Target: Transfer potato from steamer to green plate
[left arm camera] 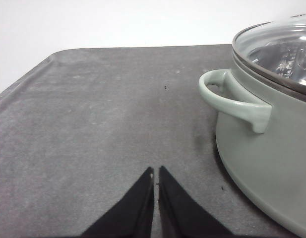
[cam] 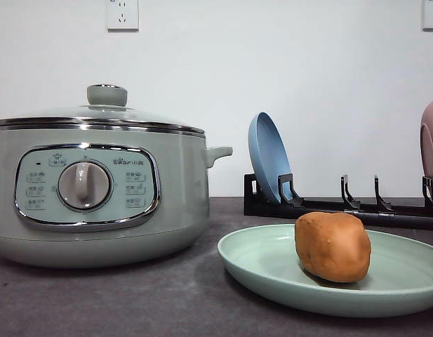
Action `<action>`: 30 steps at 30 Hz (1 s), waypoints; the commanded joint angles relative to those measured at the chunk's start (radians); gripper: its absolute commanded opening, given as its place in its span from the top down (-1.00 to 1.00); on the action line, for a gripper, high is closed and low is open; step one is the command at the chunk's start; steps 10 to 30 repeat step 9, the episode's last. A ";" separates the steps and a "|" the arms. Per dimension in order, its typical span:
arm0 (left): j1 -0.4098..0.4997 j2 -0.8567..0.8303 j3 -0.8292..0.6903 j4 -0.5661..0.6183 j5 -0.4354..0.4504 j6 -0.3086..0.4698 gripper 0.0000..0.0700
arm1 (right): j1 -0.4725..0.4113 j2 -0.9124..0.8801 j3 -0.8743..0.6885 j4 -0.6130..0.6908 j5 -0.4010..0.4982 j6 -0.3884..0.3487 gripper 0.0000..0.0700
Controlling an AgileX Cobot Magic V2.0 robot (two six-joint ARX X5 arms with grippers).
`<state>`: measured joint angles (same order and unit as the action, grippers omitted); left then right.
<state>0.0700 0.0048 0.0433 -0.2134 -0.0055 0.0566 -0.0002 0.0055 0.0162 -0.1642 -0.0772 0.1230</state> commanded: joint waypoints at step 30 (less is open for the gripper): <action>0.002 -0.002 -0.014 -0.025 -0.002 -0.010 0.97 | 0.000 -0.002 -0.005 0.008 0.000 -0.004 1.00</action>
